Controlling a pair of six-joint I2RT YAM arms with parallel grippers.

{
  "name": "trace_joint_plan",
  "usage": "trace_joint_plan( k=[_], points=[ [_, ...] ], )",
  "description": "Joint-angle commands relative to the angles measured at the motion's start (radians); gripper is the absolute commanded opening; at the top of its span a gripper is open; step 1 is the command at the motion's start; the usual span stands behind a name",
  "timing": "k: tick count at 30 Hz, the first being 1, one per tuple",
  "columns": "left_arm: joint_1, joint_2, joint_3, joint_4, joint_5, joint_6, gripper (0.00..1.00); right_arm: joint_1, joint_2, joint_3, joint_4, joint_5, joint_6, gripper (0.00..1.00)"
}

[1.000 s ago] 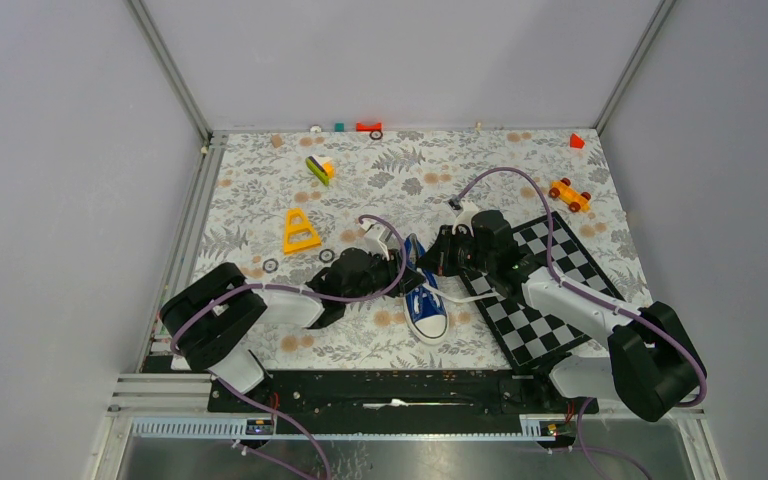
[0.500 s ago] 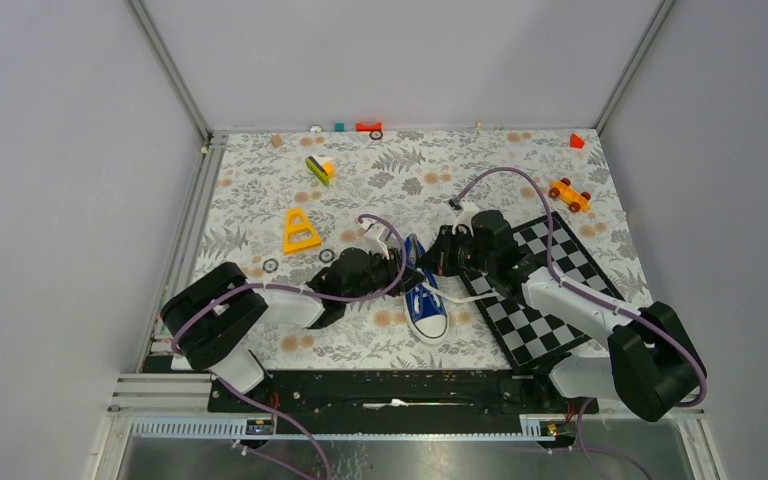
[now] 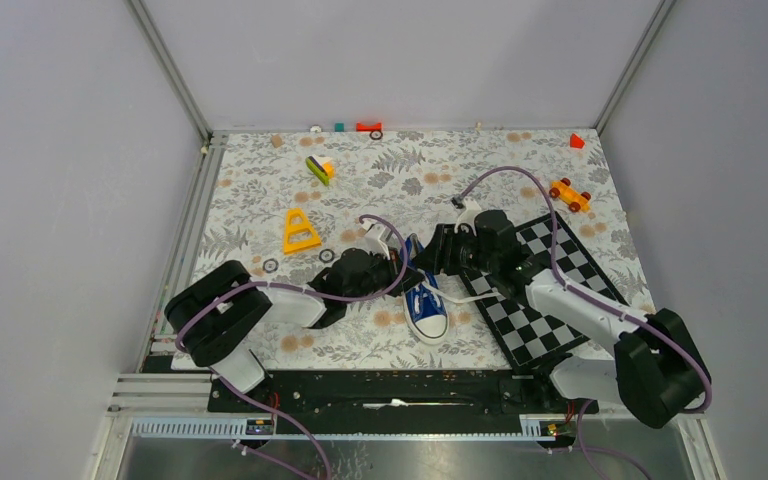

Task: Tie the shoes
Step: Fold the shoelace, then adjust the shoelace on the shoelace.

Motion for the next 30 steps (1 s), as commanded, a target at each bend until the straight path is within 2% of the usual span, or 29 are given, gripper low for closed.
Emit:
trace_joint_plan(
  k=[1, 3, 7, 10, 16, 20, 25, 30],
  points=[
    [-0.004, -0.005, 0.009, 0.080, -0.021, -0.001, 0.00, -0.004, -0.103, 0.038, 0.006, 0.054, -0.021, 0.62],
    [-0.004, -0.010, 0.000, 0.090, -0.026, -0.001, 0.00, -0.005, -0.147, 0.048, -0.045, 0.096, -0.039, 0.71],
    [-0.004, -0.020, -0.014, 0.100, -0.031, -0.004, 0.00, -0.005, -0.251, 0.029, -0.143, 0.196, -0.085, 0.74],
    [-0.004, -0.027, -0.020, 0.104, -0.032, -0.004, 0.00, -0.005, -0.341, -0.035, -0.236, 0.228, -0.095, 0.68],
    [-0.004, -0.021, -0.026, 0.117, -0.026, -0.008, 0.00, -0.003, -0.569, -0.254, -0.344, 0.200, -0.012, 0.47],
    [-0.004, -0.016, -0.034, 0.136, -0.028, -0.014, 0.00, -0.002, -0.655, -0.361, -0.366, 0.173, 0.060, 0.49],
    [-0.002, -0.040, -0.043, 0.107, -0.032, -0.002, 0.00, 0.001, -0.635, -0.345, -0.325, 0.173, 0.049, 0.48],
    [0.004, -0.041, -0.041, 0.078, -0.010, 0.012, 0.00, 0.001, -0.487, -0.238, -0.216, 0.196, 0.002, 0.47]
  ],
)
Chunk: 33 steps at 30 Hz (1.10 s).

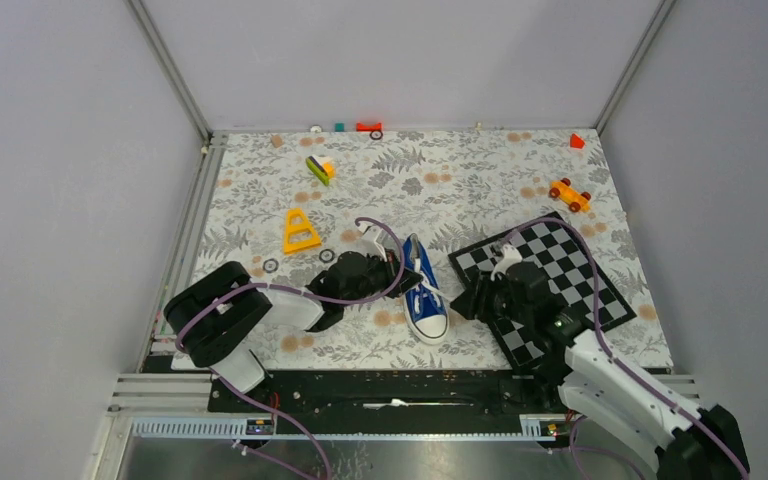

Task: Tie the shoes
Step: Adjust the shoelace on the shoelace.

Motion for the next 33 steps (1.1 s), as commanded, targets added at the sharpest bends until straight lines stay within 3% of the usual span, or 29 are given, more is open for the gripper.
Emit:
trace_joint_plan(
  k=[1, 6, 14, 33],
  points=[
    [0.005, -0.035, -0.006, 0.029, 0.008, 0.018, 0.00, 0.004, 0.135, 0.135, 0.178, 0.013, -0.041, 0.48],
    [0.015, -0.025, -0.004, 0.030, 0.013, 0.015, 0.00, 0.004, 0.342, 0.287, 0.233, -0.043, -0.098, 0.56],
    [0.037, -0.016, 0.002, 0.017, 0.029, 0.021, 0.00, 0.004, 0.556, 0.429, 0.271, -0.172, -0.152, 0.55],
    [0.042, 0.009, 0.019, 0.032, 0.059, 0.015, 0.00, 0.002, 0.772, 0.527, 0.308, -0.187, -0.179, 0.56]
  ],
)
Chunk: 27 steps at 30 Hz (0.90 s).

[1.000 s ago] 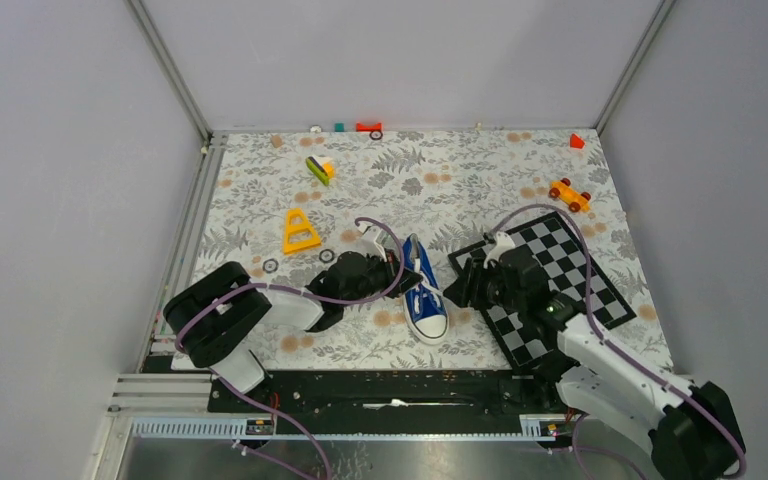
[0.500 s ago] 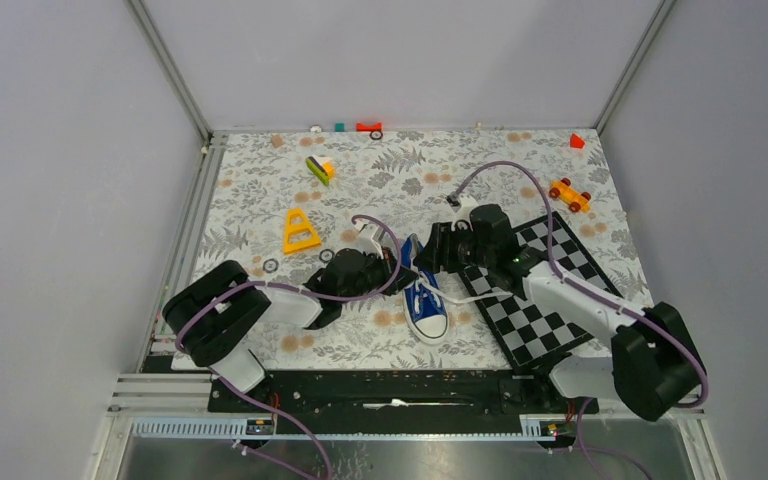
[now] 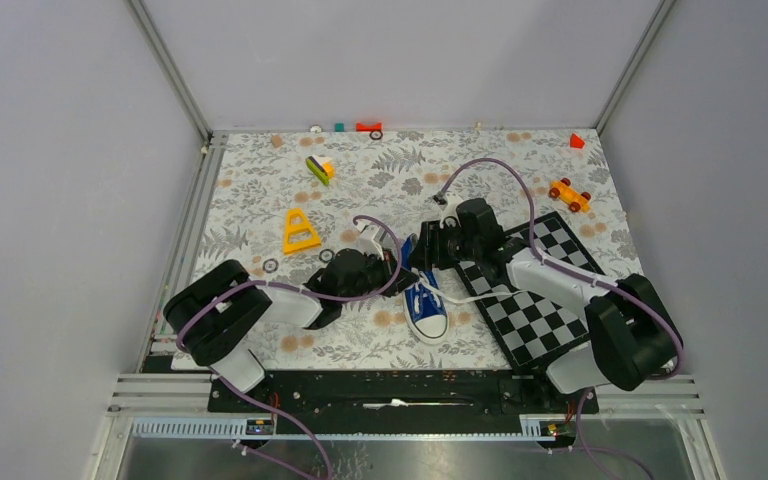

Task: Tie the shoes
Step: Adjust the shoelace on the shoelace.

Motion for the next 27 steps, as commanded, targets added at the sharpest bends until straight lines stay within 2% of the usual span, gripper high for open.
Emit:
trace_joint_plan(
  k=[1, 6, 12, 13, 18, 20, 24, 27],
  points=[
    [0.005, 0.006, 0.019, 0.062, 0.021, 0.014, 0.00, 0.002, 0.023, 0.046, 0.059, -0.002, -0.002, 0.56],
    [0.005, 0.006, 0.019, 0.061, 0.023, 0.013, 0.00, -0.002, 0.053, 0.039, 0.099, -0.012, 0.028, 0.52],
    [0.006, 0.007, 0.019, 0.063, 0.023, 0.014, 0.00, -0.006, 0.056, 0.025, 0.131, -0.020, 0.053, 0.37],
    [0.006, 0.008, 0.019, 0.063, 0.023, 0.014, 0.00, -0.006, 0.054, 0.023, 0.133, -0.020, 0.054, 0.34],
    [0.005, 0.008, 0.021, 0.059, 0.025, 0.014, 0.00, -0.006, 0.047, 0.027, 0.115, -0.010, 0.066, 0.01],
    [0.007, 0.006, 0.025, 0.042, 0.028, 0.017, 0.00, -0.006, 0.040, 0.023, 0.113, -0.008, 0.068, 0.00],
    [0.007, -0.004, 0.019, 0.023, 0.015, 0.010, 0.24, -0.006, 0.016, 0.012, 0.113, 0.003, 0.072, 0.00],
    [0.007, -0.012, 0.010, 0.021, -0.003, 0.008, 0.34, -0.006, -0.009, -0.004, 0.121, 0.024, 0.081, 0.00]
  ],
)
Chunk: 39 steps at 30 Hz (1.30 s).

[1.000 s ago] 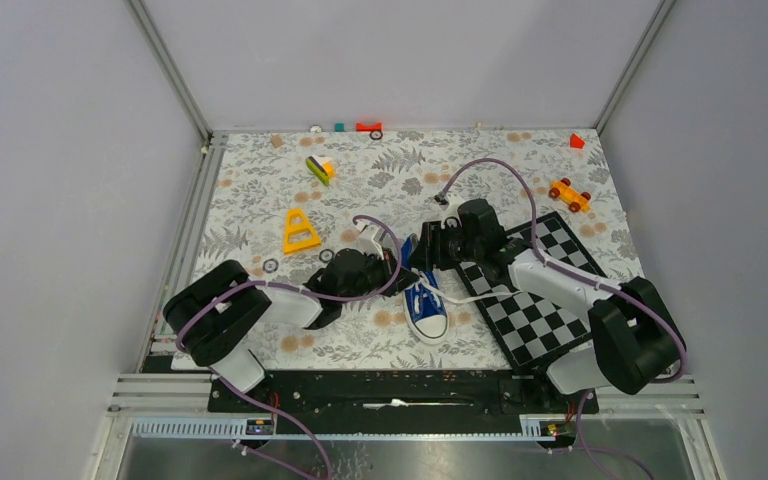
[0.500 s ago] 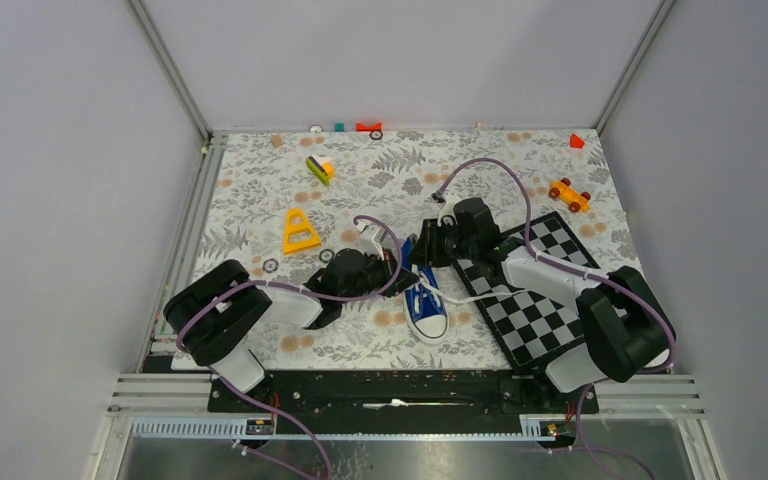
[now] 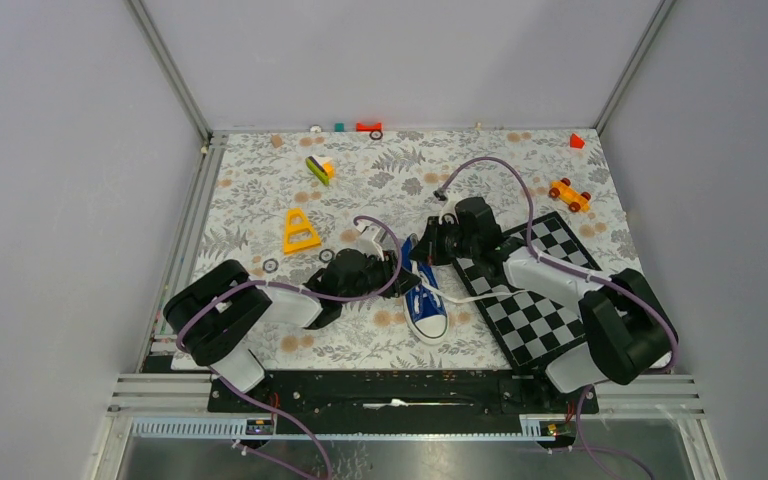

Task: Tie the shoes
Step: Adjust the shoelace on the shoelace.

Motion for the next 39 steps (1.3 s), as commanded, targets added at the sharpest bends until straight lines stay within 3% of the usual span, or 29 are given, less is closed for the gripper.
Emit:
trace_joint_plan(
  k=[1, 7, 19, 29, 39],
  points=[
    [0.006, -0.014, 0.008, 0.037, -0.015, 0.004, 0.36, -0.005, -0.066, -0.015, 0.038, 0.029, 0.018, 0.00],
    [0.008, -0.024, 0.010, 0.026, -0.046, 0.002, 0.37, -0.005, -0.097, -0.031, 0.035, 0.032, 0.025, 0.00],
    [0.036, -0.005, -0.039, 0.193, 0.010, -0.031, 0.37, -0.005, -0.102, -0.039, 0.040, 0.024, 0.026, 0.00],
    [0.040, 0.015, 0.011, 0.149, 0.070, -0.017, 0.45, -0.005, -0.096, -0.030, 0.043, 0.022, 0.034, 0.00],
    [0.039, 0.068, 0.025, 0.216, 0.090, -0.051, 0.42, -0.004, -0.095, -0.025, 0.047, 0.016, 0.041, 0.00]
  ],
)
